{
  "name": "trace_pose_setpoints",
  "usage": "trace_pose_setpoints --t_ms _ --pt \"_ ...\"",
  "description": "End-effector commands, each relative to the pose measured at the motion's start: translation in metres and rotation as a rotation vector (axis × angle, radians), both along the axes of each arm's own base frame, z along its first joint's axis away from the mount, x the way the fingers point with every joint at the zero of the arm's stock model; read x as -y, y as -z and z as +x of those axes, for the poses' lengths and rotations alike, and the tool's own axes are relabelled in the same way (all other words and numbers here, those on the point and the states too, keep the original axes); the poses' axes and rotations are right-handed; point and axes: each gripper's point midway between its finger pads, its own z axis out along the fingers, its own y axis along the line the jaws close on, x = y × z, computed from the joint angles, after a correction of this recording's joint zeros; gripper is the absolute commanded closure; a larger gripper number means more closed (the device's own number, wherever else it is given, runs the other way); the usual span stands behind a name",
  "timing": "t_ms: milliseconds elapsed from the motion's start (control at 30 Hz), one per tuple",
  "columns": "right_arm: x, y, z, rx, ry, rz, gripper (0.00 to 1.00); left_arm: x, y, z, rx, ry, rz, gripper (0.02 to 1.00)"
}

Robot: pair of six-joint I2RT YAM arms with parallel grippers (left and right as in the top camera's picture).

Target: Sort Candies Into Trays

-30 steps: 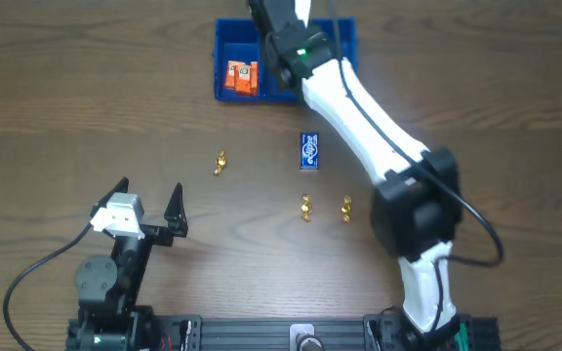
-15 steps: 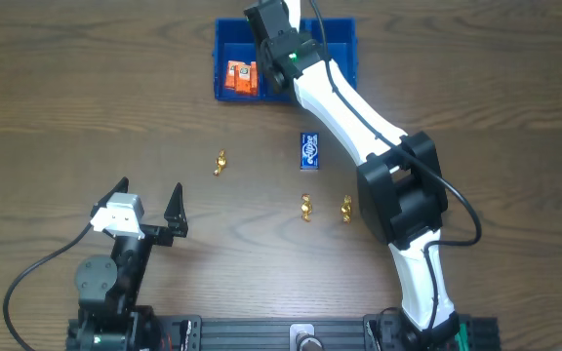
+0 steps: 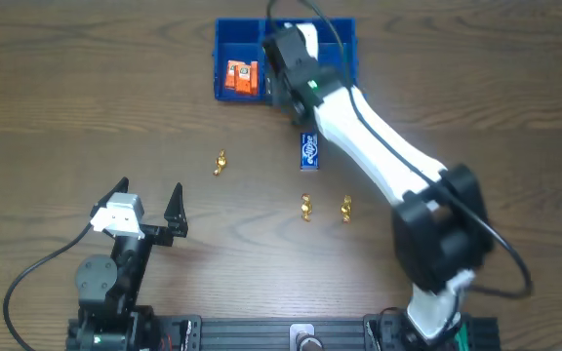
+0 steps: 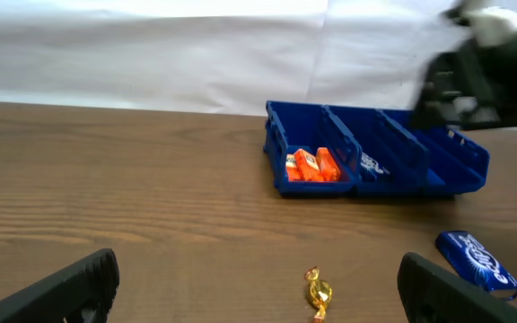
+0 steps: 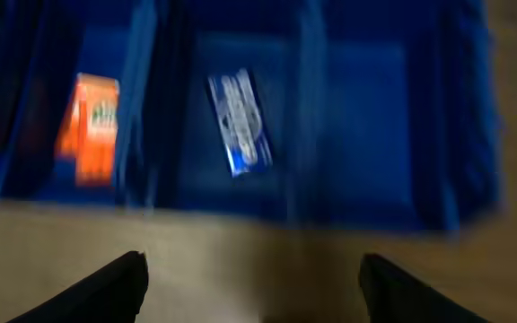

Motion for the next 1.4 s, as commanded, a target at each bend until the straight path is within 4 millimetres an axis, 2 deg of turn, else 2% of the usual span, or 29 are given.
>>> trace_pose_setpoints --t_ms 33,133,300,400,500,600,733,800,900,933,1000,1067,1200,1233,1333,1400 --pt "0.018 0.032 -0.048 -0.128 0.095 0.033 0.187 0.002 0.016 -0.001 -0.045 0.013 0.011 0.023" --pt "0.024 0.068 -0.069 -0.235 0.113 0.014 0.187 0.001 0.016 -0.001 -0.045 0.013 0.011 0.02" --pt "0.023 0.108 -0.085 -0.355 0.135 0.008 0.205 0.002 0.016 -0.001 -0.045 0.013 0.011 0.02" --pt "0.022 0.122 -0.089 -0.387 0.132 -0.007 0.22 0.002 0.016 -0.001 -0.045 0.013 0.011 0.02" --pt "0.022 0.133 -0.093 -0.419 0.143 -0.006 0.305 0.002 0.016 -0.001 -0.045 0.013 0.011 0.02" --pt "0.021 0.135 -0.093 -0.418 0.143 -0.006 0.424 0.002 0.016 -0.001 -0.045 0.013 0.011 0.02" --pt "0.021 0.135 -0.091 -0.414 0.142 -0.003 0.663 0.002 0.016 -0.001 -0.045 0.013 0.011 0.02" --pt "0.02 0.134 -0.09 -0.409 0.141 0.0 0.728 0.002 0.016 -0.001 -0.045 0.013 0.011 0.02" --pt "0.019 0.132 -0.09 -0.404 0.139 0.003 0.757 0.002 0.016 -0.001 -0.045 0.013 0.011 0.02" --pt "0.016 0.125 -0.091 -0.391 0.13 0.0 0.761 0.002 0.016 -0.001 -0.045 0.013 0.011 0.02" --pt "0.012 0.097 -0.093 -0.327 0.113 -0.015 0.766 0.002 0.016 -0.001 -0.045 0.013 0.011 0.02" --pt "0.003 0.053 -0.092 -0.21 0.086 -0.005 0.768 0.002 0.016 -0.001 -0.045 0.013 0.011 0.02" --pt "-0.007 -0.021 -0.081 -0.034 0.041 0.008 0.774 0.002 0.016 -0.001 -0.045 0.013 0.011 0.023" --pt "-0.009 -0.051 -0.07 0.02 0.038 -0.001 0.787 0.002 0.016 -0.001 -0.045 0.013 0.011 0.02" --pt "-0.01 -0.099 -0.038 0.115 0.04 -0.025 0.787 0.002 0.016 -0.001 -0.045 0.013 0.011 0.02" --pt "-0.012 -0.118 -0.011 0.16 0.037 -0.024 0.774 0.002 0.016 -0.001 -0.045 0.013 0.011 0.02"
